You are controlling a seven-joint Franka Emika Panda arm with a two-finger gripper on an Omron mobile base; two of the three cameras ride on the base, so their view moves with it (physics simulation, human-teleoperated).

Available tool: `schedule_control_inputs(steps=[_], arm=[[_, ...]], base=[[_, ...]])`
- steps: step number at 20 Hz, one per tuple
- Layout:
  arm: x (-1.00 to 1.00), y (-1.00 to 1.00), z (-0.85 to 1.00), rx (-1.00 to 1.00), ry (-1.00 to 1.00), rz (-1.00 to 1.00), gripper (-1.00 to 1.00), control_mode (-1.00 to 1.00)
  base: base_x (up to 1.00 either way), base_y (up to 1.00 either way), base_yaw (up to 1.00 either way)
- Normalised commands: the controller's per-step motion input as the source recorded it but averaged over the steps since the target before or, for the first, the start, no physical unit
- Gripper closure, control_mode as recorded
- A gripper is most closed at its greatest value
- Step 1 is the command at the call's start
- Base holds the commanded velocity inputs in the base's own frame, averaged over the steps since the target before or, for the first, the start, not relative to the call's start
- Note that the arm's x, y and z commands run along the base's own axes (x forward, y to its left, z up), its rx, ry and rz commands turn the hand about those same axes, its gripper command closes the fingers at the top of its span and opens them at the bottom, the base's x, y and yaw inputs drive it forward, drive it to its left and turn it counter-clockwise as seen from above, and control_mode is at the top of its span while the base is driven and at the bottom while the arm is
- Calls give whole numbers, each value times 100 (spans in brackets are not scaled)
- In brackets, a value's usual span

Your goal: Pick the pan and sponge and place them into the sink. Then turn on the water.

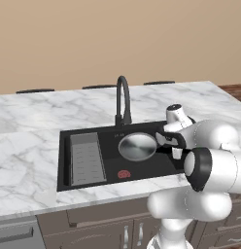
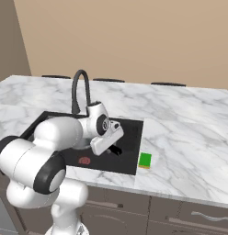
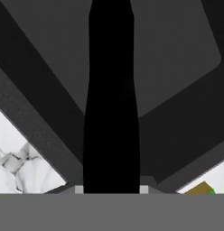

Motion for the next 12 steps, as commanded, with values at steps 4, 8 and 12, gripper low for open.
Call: schedule_control_inputs(steps=[4,8,12], arm=[[9,8,-16,0,-3,4,100,-100],[14,5,-9,0,-1,5,100,-100],[20,0,-4,4,0,5,100,-100]], base=[[0,0,0],[0,0,0],[0,0,0]])
